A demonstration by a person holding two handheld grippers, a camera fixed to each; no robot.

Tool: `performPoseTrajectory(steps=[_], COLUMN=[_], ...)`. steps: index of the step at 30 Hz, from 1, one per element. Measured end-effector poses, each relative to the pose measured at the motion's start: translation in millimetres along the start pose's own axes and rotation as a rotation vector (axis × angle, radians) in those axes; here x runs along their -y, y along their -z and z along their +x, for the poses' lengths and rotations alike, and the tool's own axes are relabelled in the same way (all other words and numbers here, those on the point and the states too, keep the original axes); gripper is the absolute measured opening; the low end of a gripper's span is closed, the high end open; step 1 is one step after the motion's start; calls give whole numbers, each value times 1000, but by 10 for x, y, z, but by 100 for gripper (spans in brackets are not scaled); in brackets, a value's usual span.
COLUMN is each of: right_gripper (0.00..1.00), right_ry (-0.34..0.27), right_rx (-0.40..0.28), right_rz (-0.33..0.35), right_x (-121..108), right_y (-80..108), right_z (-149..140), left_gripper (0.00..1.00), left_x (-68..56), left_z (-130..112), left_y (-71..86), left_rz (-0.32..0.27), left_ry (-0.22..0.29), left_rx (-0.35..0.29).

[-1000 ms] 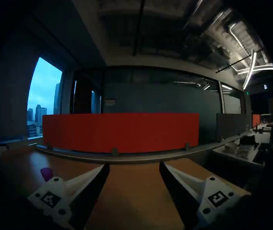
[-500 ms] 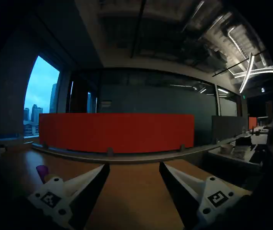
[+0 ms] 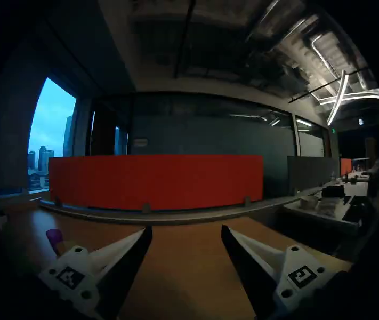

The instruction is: Pour water

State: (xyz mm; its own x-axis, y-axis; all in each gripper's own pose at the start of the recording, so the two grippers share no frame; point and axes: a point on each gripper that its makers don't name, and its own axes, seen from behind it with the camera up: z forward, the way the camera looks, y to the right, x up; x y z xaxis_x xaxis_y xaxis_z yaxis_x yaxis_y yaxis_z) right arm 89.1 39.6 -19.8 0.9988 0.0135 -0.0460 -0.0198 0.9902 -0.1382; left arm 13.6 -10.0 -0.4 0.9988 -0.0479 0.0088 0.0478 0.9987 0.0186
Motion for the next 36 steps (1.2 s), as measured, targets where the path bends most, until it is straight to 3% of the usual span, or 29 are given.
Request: performPoseTrajectory(steps=[15,36], right_gripper=[100,100], right_ry=[-35,-53], right_rx=[1,-1], right_rz=[5,-12], right_x=[-14,-146], right_y=[32,62], right_z=[7,-12], left_gripper=[98,98], left_x=[-74,-97], left_z=[-164,-131], left_y=[-48,-9], left_rz=[-9,-20], left_ry=[-46,-49], left_rx=[7,-10])
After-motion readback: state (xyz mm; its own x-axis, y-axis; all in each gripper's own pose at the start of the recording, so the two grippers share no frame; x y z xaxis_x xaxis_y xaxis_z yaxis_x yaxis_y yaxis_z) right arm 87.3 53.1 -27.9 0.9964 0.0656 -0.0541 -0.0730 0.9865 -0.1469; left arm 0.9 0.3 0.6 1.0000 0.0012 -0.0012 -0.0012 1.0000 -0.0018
